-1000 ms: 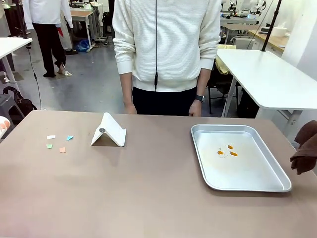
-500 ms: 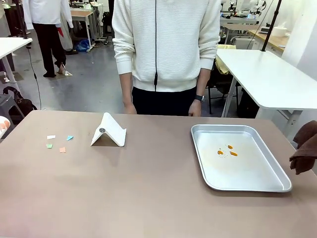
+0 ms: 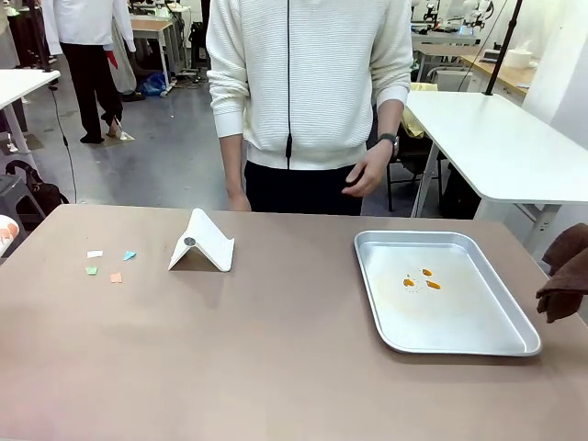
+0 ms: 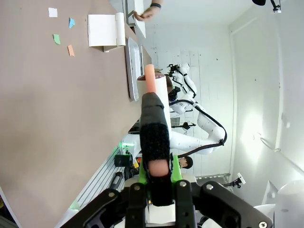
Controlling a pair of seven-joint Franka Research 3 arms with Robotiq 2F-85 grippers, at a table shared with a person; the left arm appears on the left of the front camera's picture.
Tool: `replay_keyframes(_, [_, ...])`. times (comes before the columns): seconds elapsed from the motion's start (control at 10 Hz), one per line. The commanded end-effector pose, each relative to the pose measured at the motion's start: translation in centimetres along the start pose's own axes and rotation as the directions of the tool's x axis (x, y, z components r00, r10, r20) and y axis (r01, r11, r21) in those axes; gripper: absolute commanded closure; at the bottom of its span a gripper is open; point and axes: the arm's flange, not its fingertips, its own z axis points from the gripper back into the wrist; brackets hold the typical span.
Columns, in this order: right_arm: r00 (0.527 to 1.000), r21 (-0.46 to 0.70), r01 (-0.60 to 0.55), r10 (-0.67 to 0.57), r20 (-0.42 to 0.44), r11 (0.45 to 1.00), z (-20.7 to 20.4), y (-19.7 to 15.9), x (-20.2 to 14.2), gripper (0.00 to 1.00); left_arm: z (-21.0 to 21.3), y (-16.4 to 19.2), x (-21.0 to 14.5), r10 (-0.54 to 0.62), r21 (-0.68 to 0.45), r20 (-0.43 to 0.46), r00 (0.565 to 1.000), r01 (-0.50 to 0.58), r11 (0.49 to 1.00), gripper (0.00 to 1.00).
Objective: Clean the surface of the table.
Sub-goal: If a person points to the right, clean the right side of the table with your right hand, and if they point to the left, clean the left side with your left hand.
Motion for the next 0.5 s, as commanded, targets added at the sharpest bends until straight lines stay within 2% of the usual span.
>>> replay_keyframes(0.0, [1.000,0.005,0.005,-0.005,-0.007,1.000,0.32,0.15,-0.36,1.00,-0.09,-0.53,-0.31,-0.004,-0.016,-0.003,1.000,0.003,1.000,1.00])
replay_keyframes(0.4, [1.000,0.005,0.005,-0.005,-0.007,1.000,0.32,0.15,-0.36,1.00,-0.09,-0.53,-0.31,-0.004,-0.016,-0.003,1.000,0.003,1.000,1.00])
